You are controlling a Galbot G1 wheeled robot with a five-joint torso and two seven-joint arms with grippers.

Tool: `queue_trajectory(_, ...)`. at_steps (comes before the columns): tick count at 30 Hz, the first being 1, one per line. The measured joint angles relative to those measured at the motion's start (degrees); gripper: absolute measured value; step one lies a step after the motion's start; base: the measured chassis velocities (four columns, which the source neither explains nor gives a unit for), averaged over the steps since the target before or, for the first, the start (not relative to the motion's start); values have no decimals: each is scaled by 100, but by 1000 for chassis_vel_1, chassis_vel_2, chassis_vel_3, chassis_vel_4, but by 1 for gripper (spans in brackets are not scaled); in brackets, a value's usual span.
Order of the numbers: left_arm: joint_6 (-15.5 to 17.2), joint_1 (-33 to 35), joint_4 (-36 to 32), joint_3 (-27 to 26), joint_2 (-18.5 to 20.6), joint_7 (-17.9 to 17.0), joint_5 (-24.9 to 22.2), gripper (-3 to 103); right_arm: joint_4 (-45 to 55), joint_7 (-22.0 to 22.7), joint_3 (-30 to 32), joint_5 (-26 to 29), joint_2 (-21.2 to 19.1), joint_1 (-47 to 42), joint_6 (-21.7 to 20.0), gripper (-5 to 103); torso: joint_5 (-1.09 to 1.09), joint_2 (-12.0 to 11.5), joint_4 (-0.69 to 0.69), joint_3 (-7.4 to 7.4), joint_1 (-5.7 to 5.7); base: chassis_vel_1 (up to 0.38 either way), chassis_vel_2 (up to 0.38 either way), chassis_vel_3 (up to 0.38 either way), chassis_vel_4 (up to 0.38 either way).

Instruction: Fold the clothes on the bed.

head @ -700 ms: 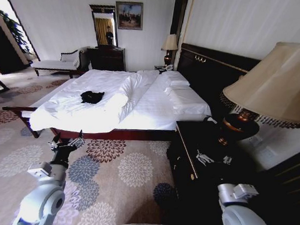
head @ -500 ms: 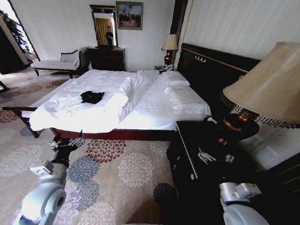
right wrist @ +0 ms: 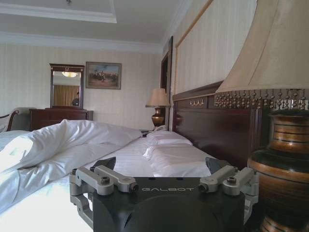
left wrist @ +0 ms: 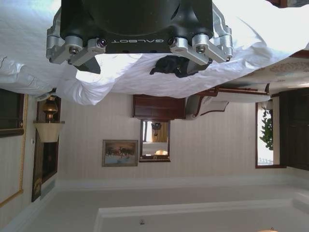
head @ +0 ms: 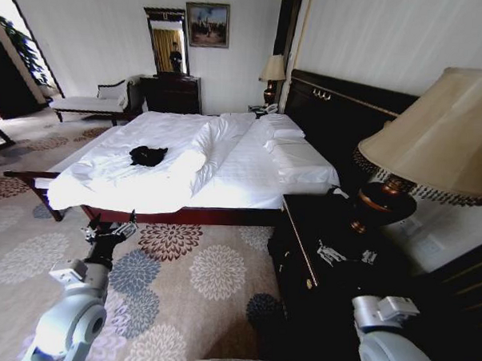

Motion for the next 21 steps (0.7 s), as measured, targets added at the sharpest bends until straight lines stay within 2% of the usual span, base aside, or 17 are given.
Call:
queue_trajectory(10, -23, -14, 7, 49, 2, 7, 27, 100, 2, -18, -9, -36, 31, -16, 9, 100, 1, 1, -1, 0, -1, -100, 91, 84, -96)
queue_trajectory(21, -59, -12, 54, 63, -26, 7, 47, 100, -29, 0, -32, -41, 18, 6, 6, 100, 1, -2, 0, 2, 5, -195, 185, 219, -195)
